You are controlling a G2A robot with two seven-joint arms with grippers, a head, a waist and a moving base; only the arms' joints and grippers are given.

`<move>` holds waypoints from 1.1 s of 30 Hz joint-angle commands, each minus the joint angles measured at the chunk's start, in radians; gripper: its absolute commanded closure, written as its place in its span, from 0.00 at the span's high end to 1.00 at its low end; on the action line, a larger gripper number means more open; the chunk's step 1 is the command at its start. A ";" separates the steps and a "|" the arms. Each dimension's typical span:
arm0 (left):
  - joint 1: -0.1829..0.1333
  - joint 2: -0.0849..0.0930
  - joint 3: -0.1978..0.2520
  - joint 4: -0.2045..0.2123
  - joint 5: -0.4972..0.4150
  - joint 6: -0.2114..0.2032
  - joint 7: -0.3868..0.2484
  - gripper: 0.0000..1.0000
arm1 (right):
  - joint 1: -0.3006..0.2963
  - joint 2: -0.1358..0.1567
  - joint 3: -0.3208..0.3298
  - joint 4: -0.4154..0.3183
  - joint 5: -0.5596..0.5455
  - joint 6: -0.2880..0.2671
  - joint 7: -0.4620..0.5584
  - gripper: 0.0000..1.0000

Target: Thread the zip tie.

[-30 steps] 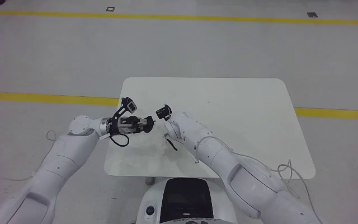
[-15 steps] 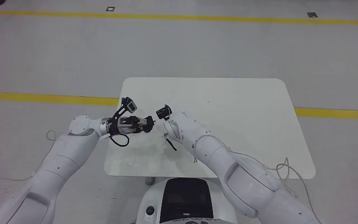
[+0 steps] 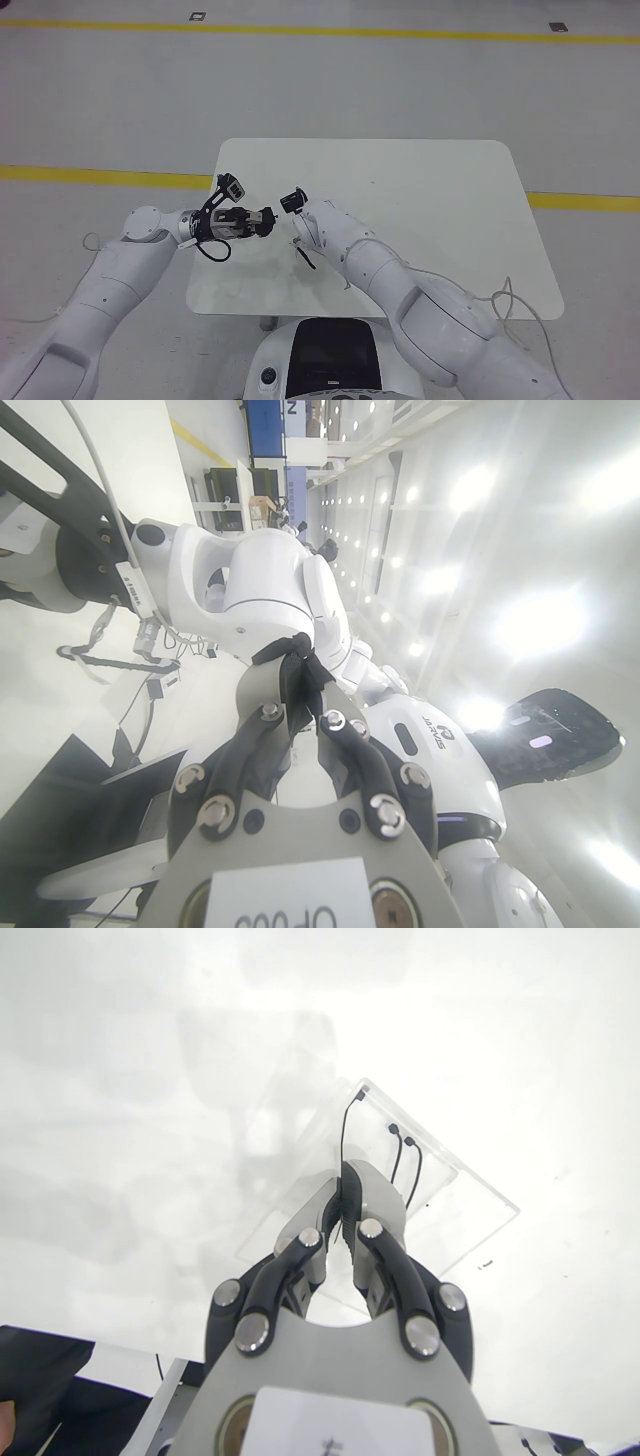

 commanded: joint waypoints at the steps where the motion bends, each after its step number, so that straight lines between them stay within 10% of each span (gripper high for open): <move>1: 0.000 0.000 0.000 0.000 0.000 0.000 0.000 0.00 | 0.005 -0.006 0.003 0.014 0.002 0.003 -0.011 0.00; 18: 0.000 0.000 0.000 0.000 0.000 0.000 0.000 0.00 | -0.018 0.024 0.049 -0.070 -0.017 0.023 -0.042 0.00; 33: 0.000 0.000 0.000 0.000 0.000 0.000 0.000 0.00 | -0.172 0.143 0.171 -0.408 -0.123 -0.012 0.031 0.00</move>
